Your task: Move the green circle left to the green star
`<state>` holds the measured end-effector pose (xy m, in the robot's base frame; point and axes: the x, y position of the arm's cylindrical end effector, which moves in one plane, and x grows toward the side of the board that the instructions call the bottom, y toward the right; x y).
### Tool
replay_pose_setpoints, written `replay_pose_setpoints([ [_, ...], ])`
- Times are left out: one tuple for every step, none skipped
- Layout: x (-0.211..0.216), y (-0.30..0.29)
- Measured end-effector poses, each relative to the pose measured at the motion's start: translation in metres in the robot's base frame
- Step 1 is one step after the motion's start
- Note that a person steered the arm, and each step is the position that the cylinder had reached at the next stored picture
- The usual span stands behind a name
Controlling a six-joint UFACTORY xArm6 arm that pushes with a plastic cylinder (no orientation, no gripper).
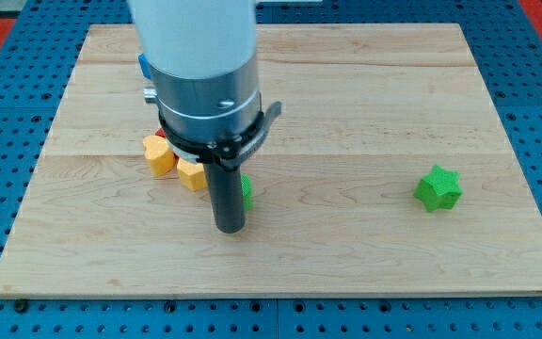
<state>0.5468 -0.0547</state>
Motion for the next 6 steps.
replay_pose_setpoints([
  [0.001, -0.068],
  [-0.003, -0.037],
  [-0.015, 0.002],
  [-0.017, -0.048],
  [-0.044, -0.045],
  [-0.036, 0.052],
])
